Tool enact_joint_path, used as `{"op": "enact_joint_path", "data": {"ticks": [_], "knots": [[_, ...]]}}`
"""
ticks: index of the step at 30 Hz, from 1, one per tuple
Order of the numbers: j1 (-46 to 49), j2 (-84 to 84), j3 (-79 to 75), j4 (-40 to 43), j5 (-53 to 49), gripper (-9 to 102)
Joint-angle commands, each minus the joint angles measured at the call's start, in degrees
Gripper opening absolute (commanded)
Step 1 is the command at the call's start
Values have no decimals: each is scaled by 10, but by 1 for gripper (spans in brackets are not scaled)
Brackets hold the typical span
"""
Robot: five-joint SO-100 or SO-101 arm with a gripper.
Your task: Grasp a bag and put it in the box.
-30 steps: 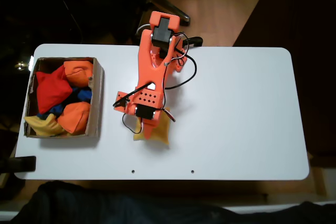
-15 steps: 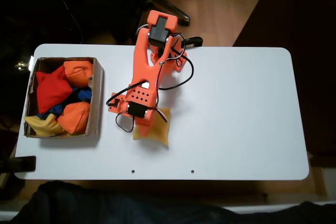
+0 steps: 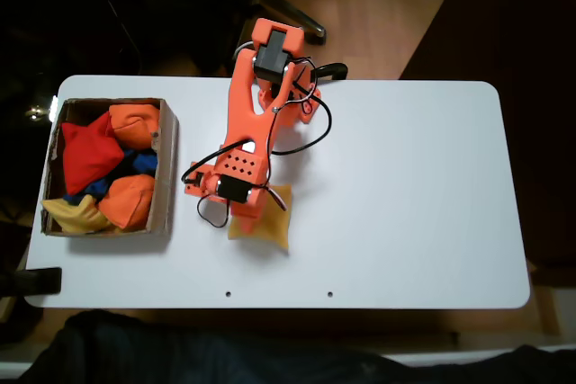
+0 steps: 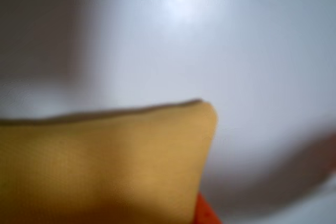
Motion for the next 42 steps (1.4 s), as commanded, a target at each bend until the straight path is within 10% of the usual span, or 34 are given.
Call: {"op": "enact_joint_path", "data": {"ticks": [1,42], "knots": [[1,-5,18,3,-4,65],[-35,76,25,17,6,6]]}}
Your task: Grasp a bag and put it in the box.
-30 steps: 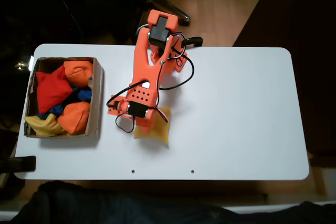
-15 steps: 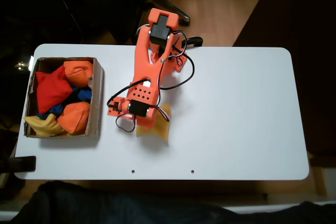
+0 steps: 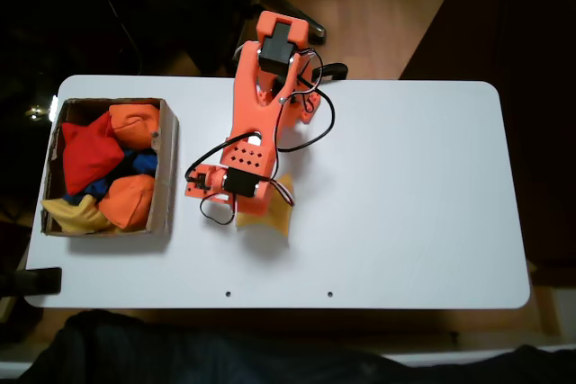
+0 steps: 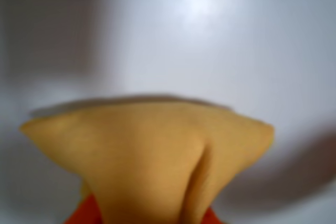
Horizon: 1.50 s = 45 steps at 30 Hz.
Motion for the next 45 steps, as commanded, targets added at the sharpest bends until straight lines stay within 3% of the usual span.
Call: {"op": "enact_joint_path", "data": {"ticks": [1,15,45], "knots": [[-11,20,10,17,4,5],[-33,81,-15,30,58,1],[-32,229,-241,133,92,1]]}}
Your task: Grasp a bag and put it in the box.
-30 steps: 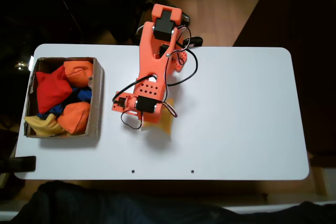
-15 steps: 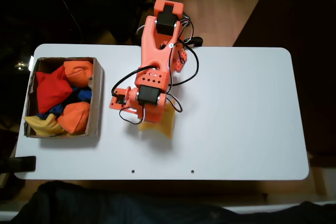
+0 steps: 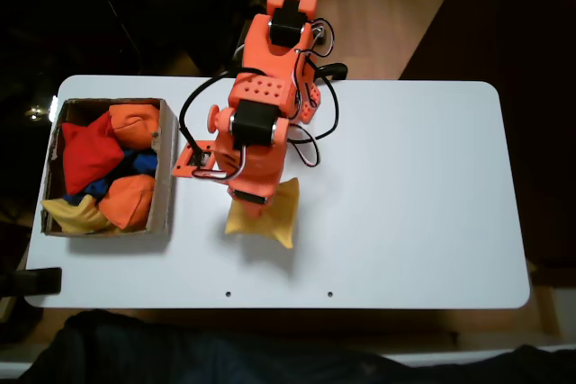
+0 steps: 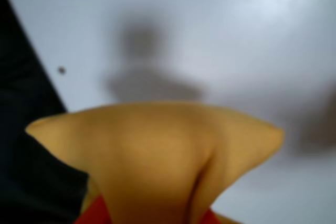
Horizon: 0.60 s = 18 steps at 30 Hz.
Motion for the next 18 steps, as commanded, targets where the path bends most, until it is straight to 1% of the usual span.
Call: {"op": "enact_joint_path", "data": {"ticks": [1,18], "knots": [[8,54,-54,4,4,1],[68,129,-134,-1,-28,1]]}}
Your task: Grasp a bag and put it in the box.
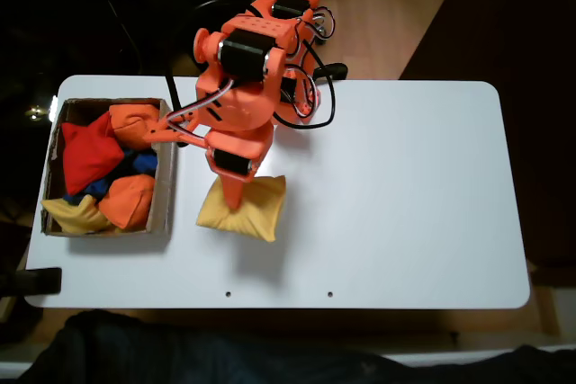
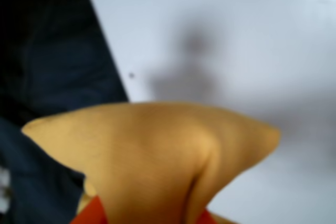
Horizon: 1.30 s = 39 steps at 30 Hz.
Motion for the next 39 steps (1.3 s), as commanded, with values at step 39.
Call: {"op": "enact_joint_path", "data": {"ticks": [39], "knots": [[294,-94,-249,-78,-44,1]]}}
